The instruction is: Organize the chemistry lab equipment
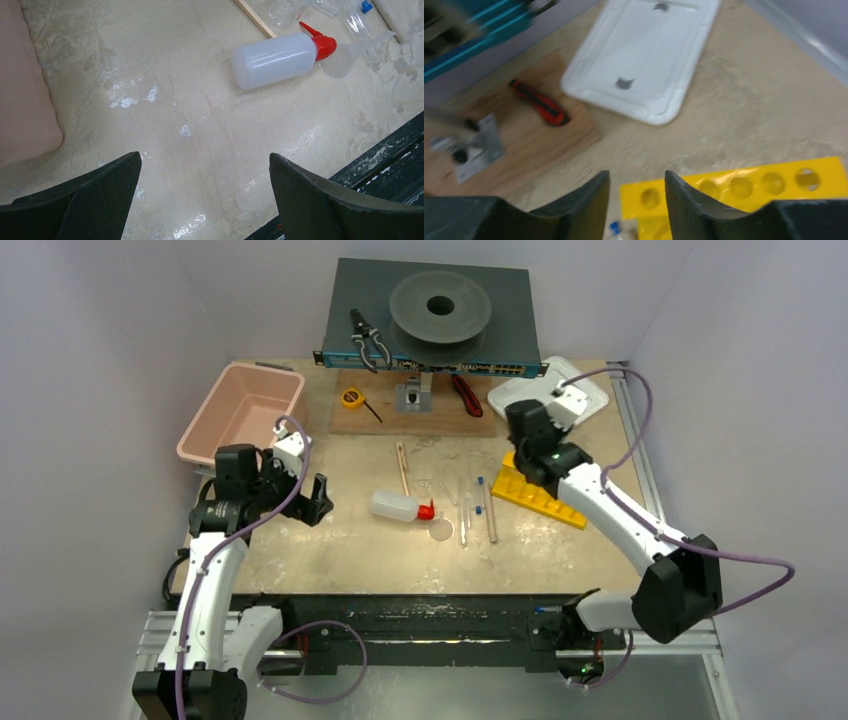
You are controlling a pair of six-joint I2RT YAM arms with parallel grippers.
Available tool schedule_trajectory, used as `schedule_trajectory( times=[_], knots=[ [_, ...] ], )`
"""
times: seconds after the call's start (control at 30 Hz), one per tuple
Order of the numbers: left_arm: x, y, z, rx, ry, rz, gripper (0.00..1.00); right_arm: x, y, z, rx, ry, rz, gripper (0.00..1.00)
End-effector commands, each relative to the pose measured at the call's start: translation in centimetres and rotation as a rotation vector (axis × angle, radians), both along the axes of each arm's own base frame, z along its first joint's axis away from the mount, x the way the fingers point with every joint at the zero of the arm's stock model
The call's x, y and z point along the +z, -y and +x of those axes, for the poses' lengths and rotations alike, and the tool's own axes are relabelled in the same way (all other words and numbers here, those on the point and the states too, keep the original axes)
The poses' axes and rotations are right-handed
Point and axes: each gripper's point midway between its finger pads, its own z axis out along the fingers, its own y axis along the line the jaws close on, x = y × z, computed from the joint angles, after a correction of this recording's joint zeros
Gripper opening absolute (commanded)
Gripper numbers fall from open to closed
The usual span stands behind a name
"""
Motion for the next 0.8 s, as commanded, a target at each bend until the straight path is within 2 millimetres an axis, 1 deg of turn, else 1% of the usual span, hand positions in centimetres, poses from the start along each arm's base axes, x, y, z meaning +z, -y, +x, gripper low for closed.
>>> schedule_trajectory(
  times=[0.0,0.07,0.13,0.17,0.23,0.33,0.4,0.53,0.63,0.77],
  knots=[
    [0.2,-0.1,0.4,0.001,-0.002,0.003,1.00,-2.6,-8.3,-3.6,0.233,-0.053,-0.041,0.38],
    [0.2,-0.2,0.5,0.005,-0.008,0.004,1.00,-5.5,-11.6,-5.5,0.336,-0.105,-0.030,0.34],
    [0.5,-0.2,0.6,0.007,-0.013,0.003,1.00,-8.3,-14.4,-7.0,0.439,-0.160,0.002,0.31],
    [0.7,-0.3,0.7,0.012,-0.013,0.003,1.00,-9.4,-15.7,-7.6,0.484,-0.180,0.014,0.29],
    [1.1,-0.3,0.8,0.013,-0.012,0.004,1.00,-11.2,-17.7,-8.8,0.554,-0.218,0.012,0.24],
    [1.6,-0.2,0.9,0.012,-0.004,-0.001,1.00,-12.8,-19.9,-10.2,0.625,-0.252,0.001,0.23],
    [1.5,-0.4,1.0,0.024,0.007,0.008,1.00,-13.7,-20.7,-11.0,0.652,-0.272,-0.010,0.25],
    [1.6,-0.8,1.5,0.044,0.034,0.023,1.00,-14.7,-21.1,-11.7,0.671,-0.285,0.004,0.29],
    [1.5,-0.9,1.5,0.048,0.029,0.025,1.00,-15.5,-20.7,-11.9,0.657,-0.303,-0.005,0.30],
    [1.2,-1.0,1.5,0.047,0.022,0.032,1.00,-16.2,-20.2,-12.2,0.649,-0.312,-0.010,0.29]
  ],
)
